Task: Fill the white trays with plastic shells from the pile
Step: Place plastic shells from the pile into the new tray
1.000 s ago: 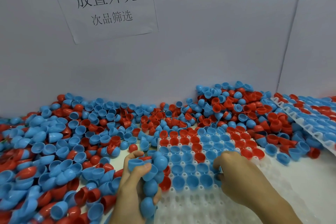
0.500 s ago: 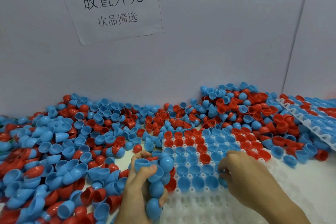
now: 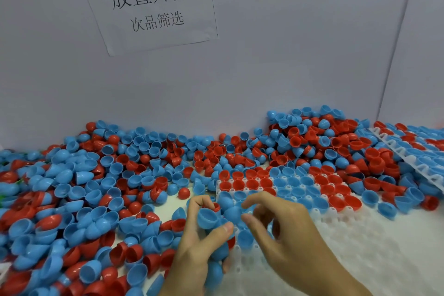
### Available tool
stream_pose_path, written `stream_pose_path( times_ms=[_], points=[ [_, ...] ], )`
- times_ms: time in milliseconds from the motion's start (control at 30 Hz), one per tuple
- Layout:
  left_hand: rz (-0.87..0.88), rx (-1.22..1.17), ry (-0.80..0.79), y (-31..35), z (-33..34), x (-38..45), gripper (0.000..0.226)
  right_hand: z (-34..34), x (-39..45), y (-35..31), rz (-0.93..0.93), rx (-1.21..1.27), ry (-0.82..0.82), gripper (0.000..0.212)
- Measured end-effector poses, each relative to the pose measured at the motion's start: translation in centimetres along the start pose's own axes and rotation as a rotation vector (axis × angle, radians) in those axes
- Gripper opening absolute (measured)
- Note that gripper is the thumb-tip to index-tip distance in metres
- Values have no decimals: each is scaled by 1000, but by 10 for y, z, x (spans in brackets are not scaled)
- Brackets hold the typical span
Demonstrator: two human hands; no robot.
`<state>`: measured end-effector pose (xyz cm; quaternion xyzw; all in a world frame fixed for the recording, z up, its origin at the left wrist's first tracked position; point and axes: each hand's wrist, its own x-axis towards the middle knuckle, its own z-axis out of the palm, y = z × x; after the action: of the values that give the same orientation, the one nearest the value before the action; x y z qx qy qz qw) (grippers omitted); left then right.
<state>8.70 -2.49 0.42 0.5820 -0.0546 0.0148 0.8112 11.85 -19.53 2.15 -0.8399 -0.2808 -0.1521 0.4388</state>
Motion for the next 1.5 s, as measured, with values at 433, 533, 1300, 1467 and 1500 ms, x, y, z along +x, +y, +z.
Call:
stream_pose_path(
  times_ms=[433, 533, 1300, 1467, 1500],
  points=[
    [42, 214, -153, 2, 1, -2, 74, 14, -2, 2, -92, 125, 37, 32],
    [11, 102, -153, -1, 0, -1, 82, 13, -1, 2, 52, 395, 73, 28],
    [-70, -83, 292, -5, -4, 11, 11, -86, -1, 61, 532, -372, -184, 23],
    [-88, -143, 254, -6, -5, 10, 16, -61, -1, 53, 578, -634, -320, 22],
    [-85, -131, 252, -7, -5, 9, 20, -59, 0, 52, 588, -652, -324, 24]
  ],
)
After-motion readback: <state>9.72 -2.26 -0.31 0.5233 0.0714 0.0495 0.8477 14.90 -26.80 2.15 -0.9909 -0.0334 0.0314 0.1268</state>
